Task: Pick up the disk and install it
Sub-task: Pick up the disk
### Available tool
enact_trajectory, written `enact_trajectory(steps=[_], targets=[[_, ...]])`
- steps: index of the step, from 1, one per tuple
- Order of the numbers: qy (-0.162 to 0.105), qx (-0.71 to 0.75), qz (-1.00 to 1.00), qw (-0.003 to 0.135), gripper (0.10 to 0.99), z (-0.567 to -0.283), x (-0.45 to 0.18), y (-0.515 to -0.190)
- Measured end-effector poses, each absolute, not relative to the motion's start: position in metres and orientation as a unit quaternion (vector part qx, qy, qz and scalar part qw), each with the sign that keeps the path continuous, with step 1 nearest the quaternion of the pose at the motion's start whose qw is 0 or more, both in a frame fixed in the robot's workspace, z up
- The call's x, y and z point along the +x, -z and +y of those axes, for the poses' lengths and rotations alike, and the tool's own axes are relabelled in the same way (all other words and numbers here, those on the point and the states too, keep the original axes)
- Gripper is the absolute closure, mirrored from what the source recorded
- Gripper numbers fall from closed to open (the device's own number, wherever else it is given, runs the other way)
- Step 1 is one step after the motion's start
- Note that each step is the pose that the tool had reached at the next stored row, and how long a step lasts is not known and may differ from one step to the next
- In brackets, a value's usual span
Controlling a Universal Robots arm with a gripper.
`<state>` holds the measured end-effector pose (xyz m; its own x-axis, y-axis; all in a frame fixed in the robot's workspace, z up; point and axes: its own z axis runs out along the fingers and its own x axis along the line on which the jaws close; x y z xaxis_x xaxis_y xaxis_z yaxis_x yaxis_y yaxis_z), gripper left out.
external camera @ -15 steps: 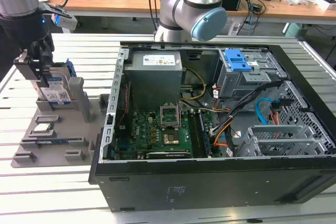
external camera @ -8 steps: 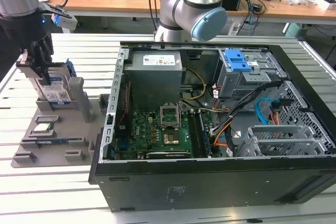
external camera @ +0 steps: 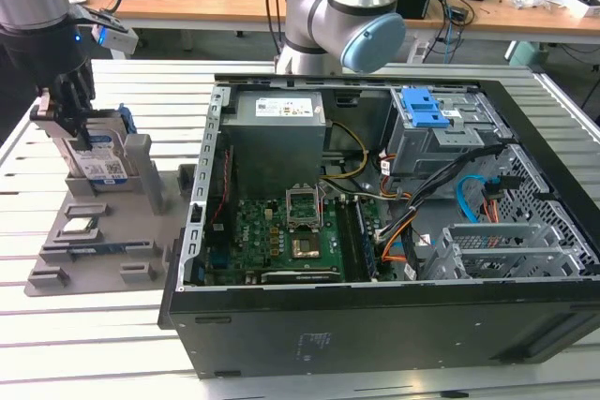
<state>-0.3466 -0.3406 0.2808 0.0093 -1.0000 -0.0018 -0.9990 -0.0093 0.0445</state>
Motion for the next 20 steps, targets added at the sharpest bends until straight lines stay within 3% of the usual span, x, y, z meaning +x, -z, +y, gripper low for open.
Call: enact_trajectory(steps=[20], targets=[[0.016,0.71,-0.704,0.015,0.725,-0.34,-0.347,-0.298]])
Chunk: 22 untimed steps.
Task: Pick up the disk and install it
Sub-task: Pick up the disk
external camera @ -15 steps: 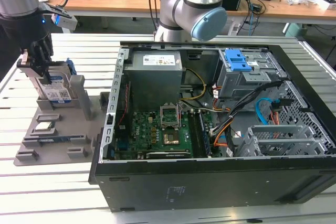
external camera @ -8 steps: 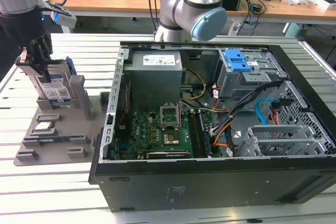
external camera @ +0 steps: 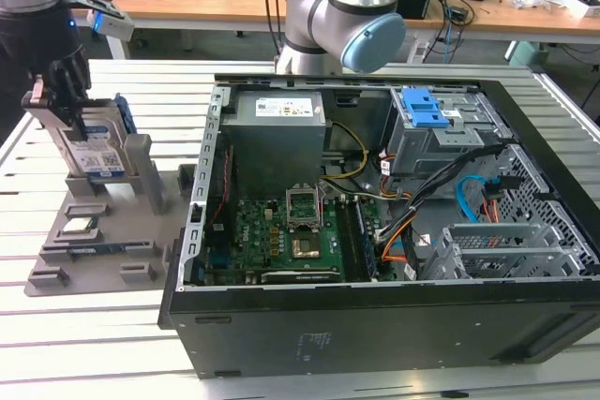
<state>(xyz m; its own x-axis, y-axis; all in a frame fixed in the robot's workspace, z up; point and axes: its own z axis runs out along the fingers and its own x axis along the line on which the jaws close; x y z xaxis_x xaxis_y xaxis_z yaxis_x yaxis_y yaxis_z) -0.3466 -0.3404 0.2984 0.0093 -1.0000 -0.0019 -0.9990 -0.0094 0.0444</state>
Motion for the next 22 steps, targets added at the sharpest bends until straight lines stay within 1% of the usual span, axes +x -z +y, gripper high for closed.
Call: enact_trajectory(steps=[4,11,22], targets=[[0.016,0.71,-0.704,0.015,0.725,-0.34,-0.346,-0.306],[0.017,0.71,-0.704,0.016,0.725,-0.34,-0.345,-0.346],[0.017,0.71,-0.704,0.016,0.725,-0.34,-0.344,-0.364]])
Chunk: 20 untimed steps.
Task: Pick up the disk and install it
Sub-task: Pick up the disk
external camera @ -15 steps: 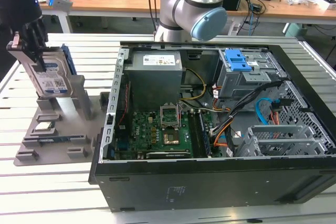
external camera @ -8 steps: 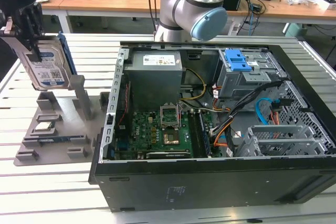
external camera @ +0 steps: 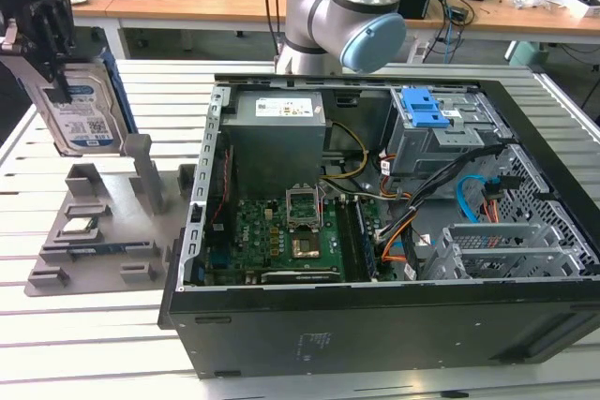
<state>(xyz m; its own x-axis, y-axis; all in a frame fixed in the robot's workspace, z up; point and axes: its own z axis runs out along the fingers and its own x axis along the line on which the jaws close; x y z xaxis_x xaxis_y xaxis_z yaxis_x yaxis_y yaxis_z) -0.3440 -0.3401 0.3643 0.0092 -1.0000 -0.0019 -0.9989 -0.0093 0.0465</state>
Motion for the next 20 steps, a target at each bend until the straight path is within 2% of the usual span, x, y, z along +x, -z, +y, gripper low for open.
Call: enact_trajectory(steps=[20], targets=[[0.018,0.71,-0.704,0.017,0.725,-0.34,-0.342,-0.405]])
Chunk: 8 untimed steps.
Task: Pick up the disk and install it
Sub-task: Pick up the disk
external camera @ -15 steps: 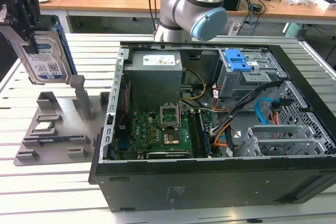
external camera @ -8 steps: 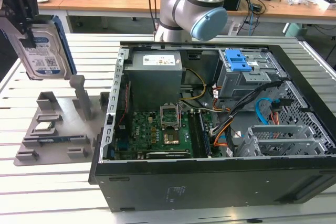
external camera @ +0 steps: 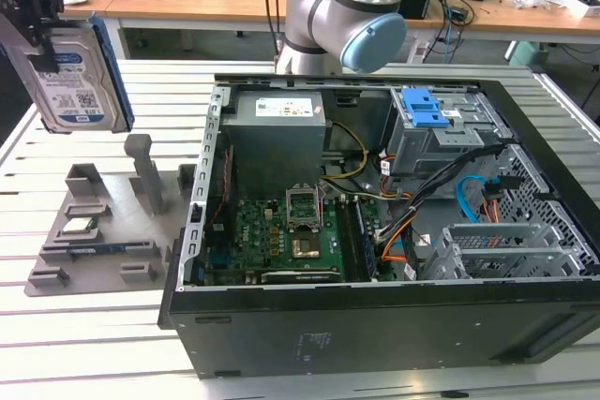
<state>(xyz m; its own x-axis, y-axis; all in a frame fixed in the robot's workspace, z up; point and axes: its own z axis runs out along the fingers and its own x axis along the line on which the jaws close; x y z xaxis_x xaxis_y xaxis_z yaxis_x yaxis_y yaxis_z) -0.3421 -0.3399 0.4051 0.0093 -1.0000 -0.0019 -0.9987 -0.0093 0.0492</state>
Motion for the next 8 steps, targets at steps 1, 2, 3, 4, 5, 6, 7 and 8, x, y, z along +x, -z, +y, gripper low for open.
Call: enact_trajectory(steps=[1,2,3,4,5,6,7,8], targets=[[0.018,0.71,-0.704,0.017,0.725,-0.34,-0.342,-0.407],[0.018,0.71,-0.704,0.017,0.725,-0.34,-0.342,-0.409],[0.018,0.71,-0.704,0.017,0.725,-0.34,-0.342,-0.412],[0.018,0.71,-0.704,0.017,0.725,-0.34,-0.342,-0.414],[0.018,0.71,-0.704,0.017,0.725,-0.34,-0.342,-0.416],[0.018,0.71,-0.704,0.017,0.725,-0.34,-0.341,-0.418],[0.018,0.71,-0.704,0.017,0.725,-0.34,-0.341,-0.421],[0.018,0.71,-0.704,0.017,0.725,-0.34,-0.341,-0.423]])
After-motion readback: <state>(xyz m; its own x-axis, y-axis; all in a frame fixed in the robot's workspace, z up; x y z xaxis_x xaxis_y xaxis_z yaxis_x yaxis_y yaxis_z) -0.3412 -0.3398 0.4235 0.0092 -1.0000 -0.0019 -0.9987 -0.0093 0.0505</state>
